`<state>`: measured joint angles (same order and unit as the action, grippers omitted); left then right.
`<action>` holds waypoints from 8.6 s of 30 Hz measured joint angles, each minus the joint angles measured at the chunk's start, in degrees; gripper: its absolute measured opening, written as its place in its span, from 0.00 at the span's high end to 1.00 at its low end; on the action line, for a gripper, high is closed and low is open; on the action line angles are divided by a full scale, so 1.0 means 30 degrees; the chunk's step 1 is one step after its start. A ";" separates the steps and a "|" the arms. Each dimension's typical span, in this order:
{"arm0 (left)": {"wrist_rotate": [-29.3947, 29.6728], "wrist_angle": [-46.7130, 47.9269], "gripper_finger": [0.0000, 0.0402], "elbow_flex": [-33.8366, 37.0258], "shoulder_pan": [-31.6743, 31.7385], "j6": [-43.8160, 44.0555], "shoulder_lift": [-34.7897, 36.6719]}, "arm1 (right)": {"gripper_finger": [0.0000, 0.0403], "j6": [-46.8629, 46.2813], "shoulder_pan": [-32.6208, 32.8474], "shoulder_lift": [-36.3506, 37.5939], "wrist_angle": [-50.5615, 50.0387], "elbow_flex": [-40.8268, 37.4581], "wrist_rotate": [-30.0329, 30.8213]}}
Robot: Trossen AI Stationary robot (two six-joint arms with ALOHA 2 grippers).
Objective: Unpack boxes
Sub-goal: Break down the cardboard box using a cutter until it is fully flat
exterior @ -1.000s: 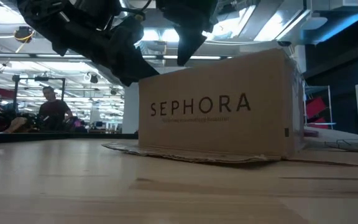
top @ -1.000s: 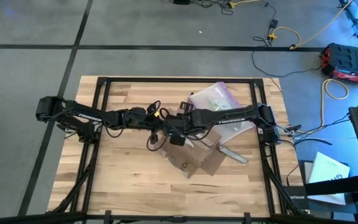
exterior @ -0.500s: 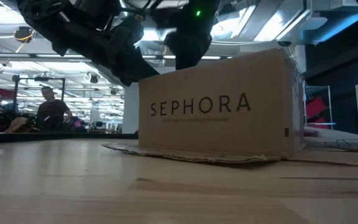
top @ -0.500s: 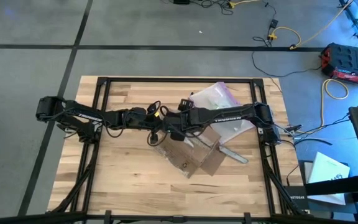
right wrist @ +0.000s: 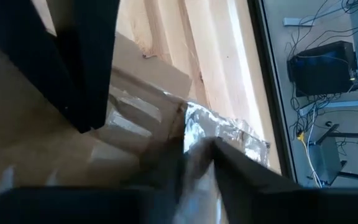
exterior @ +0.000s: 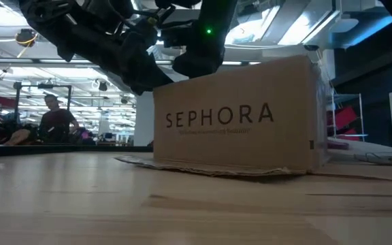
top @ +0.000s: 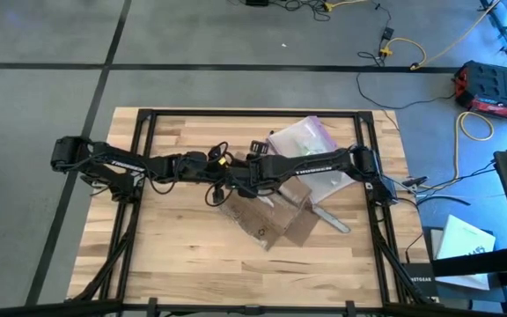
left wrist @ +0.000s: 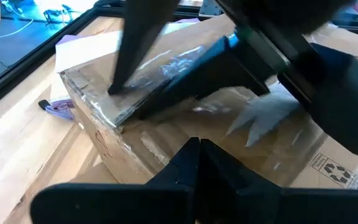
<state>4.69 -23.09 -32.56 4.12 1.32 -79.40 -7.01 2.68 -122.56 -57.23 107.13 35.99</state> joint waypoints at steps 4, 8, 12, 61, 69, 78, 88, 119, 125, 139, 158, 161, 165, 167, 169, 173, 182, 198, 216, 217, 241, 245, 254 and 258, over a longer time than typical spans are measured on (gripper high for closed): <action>0.0058 -0.0044 1.00 -0.0007 0.0007 0.0014 0.0007 | 0.97 0.0057 0.0007 -0.0001 -0.0307 0.0036 0.0448; 0.0050 -0.0036 1.00 -0.0007 0.0007 0.0065 0.0006 | 0.99 0.0018 0.0005 0.0128 -0.0837 0.0051 0.0615; -0.0018 -0.0058 1.00 -0.0007 0.0002 0.0136 0.0007 | 1.00 0.0037 -0.0017 0.0508 -0.1475 0.0029 0.0336; -0.0160 -0.1729 1.00 -0.0007 -0.1042 0.1009 -0.1858 | 1.00 -0.2075 0.1685 0.1966 -0.2760 0.0455 -0.2553; 0.0200 -0.1529 1.00 0.0052 -0.0956 0.0625 -0.1872 | 1.00 -0.2059 0.2251 0.2157 -0.3012 0.1979 -0.2282; 0.0112 -0.1486 1.00 0.0036 -0.0967 0.0809 -0.1865 | 1.00 -0.2051 0.2245 0.2119 -0.3959 0.2601 -0.1560; -0.0015 -0.1970 1.00 0.0036 -0.0998 0.1965 -0.1857 | 0.93 -0.5177 0.2244 0.2853 -0.8241 0.2565 -0.0322; 0.0019 0.4291 1.00 0.0036 -0.4576 0.6783 0.1709 | 0.54 -2.2178 0.8413 1.0445 -0.0819 -1.4881 -0.5366; 0.2697 0.0736 1.00 0.0036 -0.5332 0.9241 -0.0307 | 0.54 -2.0092 0.8622 1.0395 0.2927 -1.4950 -0.5645; 0.5019 -0.7182 1.00 -0.0228 -0.1230 0.8264 -0.4481 | 0.54 -1.3255 0.5931 0.9860 0.7260 -1.5038 -0.6032; 0.5083 -0.2534 1.00 -0.0503 -0.2882 0.4448 0.4176 | 0.54 -1.2611 0.8265 1.3704 0.0811 -1.4994 -0.5695; 0.5111 -0.1750 1.00 -0.0503 -0.4270 0.5583 0.4592 | 0.54 -1.1025 0.9975 1.3749 -0.0954 -1.4994 -0.8950; 0.5070 -0.1001 1.00 -0.0481 -0.6206 0.7941 0.3847 | 0.54 -1.0383 1.2724 1.3735 -0.2685 -1.4994 -1.0756; 0.5425 -0.1055 1.00 -0.0474 -0.7222 0.8688 0.3247 | 0.54 -1.0288 1.4068 1.3732 -0.3890 -1.4994 -1.1030; 0.6443 -0.1139 1.00 -0.0544 -0.8177 0.9576 0.2614 | 0.54 -1.0464 1.5462 1.3732 -0.4665 -1.4994 -1.1045; 0.7726 -0.1169 1.00 -0.1060 -0.9308 0.9997 0.1434 | 0.55 -1.0443 1.8183 1.3805 -0.3489 -1.5815 -1.1585; 1.1017 -0.1214 1.00 -0.1821 -0.9748 0.9994 0.0765 | 0.61 -1.1767 2.0119 1.3783 0.1874 -1.9338 -1.1946; 1.1766 -0.0896 1.00 -0.1821 -0.9652 1.0008 0.0765 | 0.61 -1.1685 1.9992 1.3295 0.3862 -2.1257 -1.0797; 1.1774 -0.0618 1.00 -0.1821 -0.8582 1.0078 0.0765 | 0.64 -1.1992 1.8022 1.3390 0.7080 -2.3677 -1.0486; 1.1771 -0.0617 1.00 -0.1821 -0.8582 1.0076 0.0765 | 0.67 -1.1829 1.7929 1.3390 0.7064 -2.3655 -1.0590; 1.1483 0.3633 1.00 -0.7264 -0.9987 0.8711 -0.1878 | 0.72 -0.2793 0.8898 1.7451 0.0208 -1.9222 -0.7708; 1.1305 0.6261 1.00 -0.8441 -1.0112 0.9505 -0.3365 | 0.72 0.2872 0.5783 1.6963 -0.2029 -1.6979 -0.7444; 0.9898 1.0037 1.00 -0.8641 -1.0648 0.9958 -0.4160 | 0.72 1.3245 0.0225 1.3909 -0.2417 -1.2919 -0.6539; 0.8461 1.2089 1.00 -0.8717 -1.1475 0.9921 -0.4110 | 0.72 1.4571 -0.0823 1.3093 -0.2391 -1.2305 -0.5409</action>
<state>30.07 13.18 -58.71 -30.30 31.08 -91.73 36.70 0.21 -83.28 -64.40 70.22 19.76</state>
